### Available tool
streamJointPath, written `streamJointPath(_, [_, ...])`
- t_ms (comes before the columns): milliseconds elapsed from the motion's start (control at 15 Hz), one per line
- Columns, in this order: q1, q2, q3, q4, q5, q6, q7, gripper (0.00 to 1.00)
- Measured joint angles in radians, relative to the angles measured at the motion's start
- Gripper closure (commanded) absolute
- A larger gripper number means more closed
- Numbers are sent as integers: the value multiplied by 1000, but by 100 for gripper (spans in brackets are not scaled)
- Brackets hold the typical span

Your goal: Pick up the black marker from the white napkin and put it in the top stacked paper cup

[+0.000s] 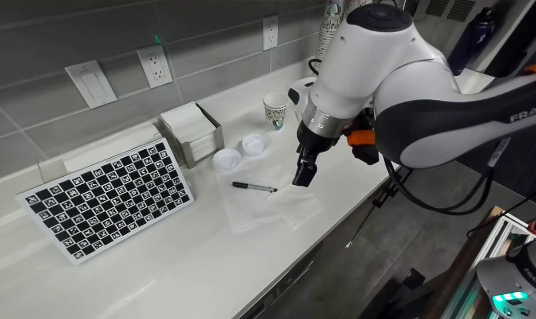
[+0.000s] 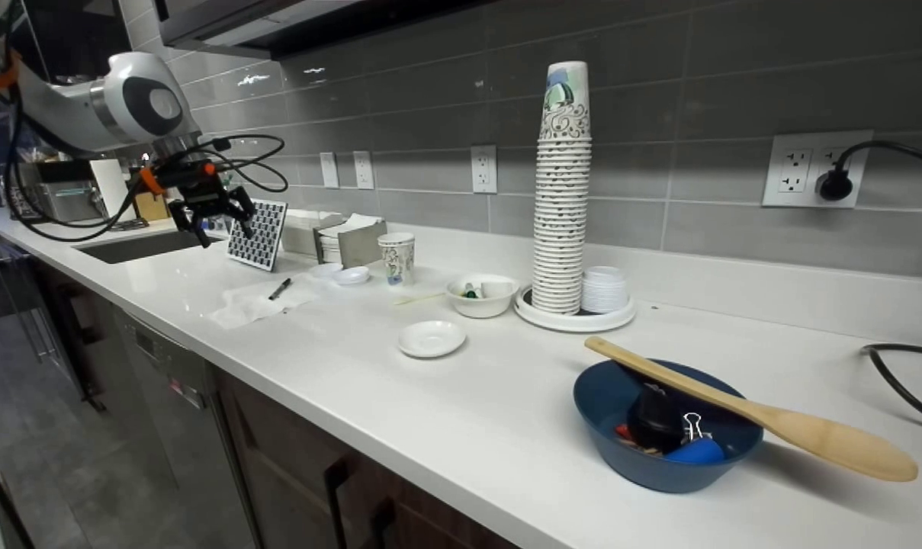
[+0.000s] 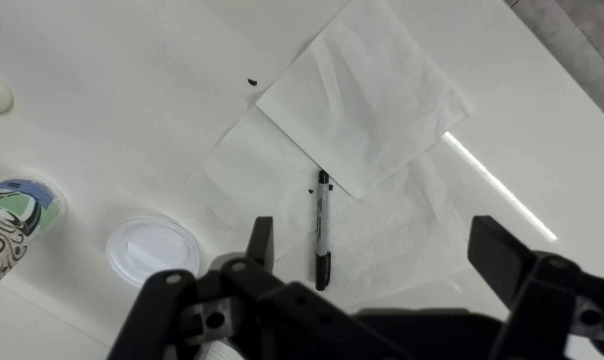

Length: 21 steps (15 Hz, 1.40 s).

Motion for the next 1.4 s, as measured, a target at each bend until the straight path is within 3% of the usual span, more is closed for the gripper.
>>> streamJointPath(467, [9,65,-16,37,-2,14,4,0])
streamJointPath(733, [25,162,-24,114,-2,15,4,1])
streamJointPath(933, [45,253,-37,194,-2,0,5,14])
streamJointPath(1400, [78,441,-94,344,-2,-20,5,28])
